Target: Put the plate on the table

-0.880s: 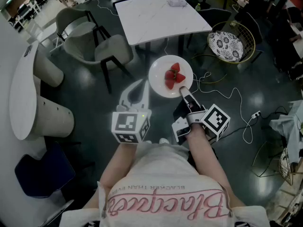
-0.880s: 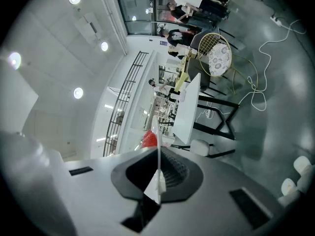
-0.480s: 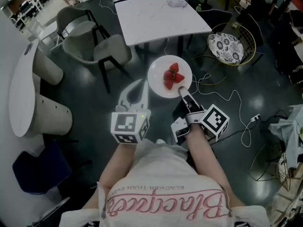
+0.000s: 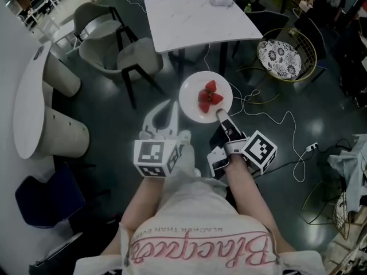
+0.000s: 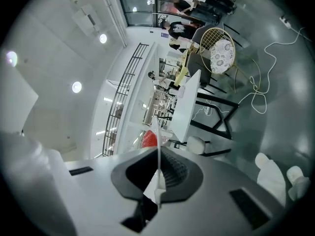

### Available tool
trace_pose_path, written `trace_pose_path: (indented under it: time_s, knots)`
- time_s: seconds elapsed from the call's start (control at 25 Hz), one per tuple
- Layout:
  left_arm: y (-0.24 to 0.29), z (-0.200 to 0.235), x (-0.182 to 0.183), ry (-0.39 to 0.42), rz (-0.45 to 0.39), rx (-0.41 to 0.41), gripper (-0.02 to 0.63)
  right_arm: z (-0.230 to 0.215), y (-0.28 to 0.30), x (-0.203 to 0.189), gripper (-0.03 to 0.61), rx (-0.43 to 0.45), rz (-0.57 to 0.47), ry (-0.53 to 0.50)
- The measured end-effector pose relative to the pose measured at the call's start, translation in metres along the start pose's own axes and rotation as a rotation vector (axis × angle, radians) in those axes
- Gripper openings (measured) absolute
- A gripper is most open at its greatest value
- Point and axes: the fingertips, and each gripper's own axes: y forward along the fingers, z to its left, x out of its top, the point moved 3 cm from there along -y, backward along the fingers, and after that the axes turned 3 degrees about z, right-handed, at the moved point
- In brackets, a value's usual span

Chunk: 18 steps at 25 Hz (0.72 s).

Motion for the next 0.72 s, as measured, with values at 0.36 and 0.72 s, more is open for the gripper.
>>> trace_pose_path:
  time_s: [0.36, 0.72]
  knots:
    - [0.053, 0.014, 0.008, -0.020, 0.002, -0.006, 0.003, -0.001, 0.041, 0.036, 0.011, 0.031, -0.013, 0.027]
    - [0.137, 0.060, 0.033, -0.017, -0.022, -0.034, 0.003, 0.001, 0.117, 0.080, 0.011, 0.027, -0.058, 0.018]
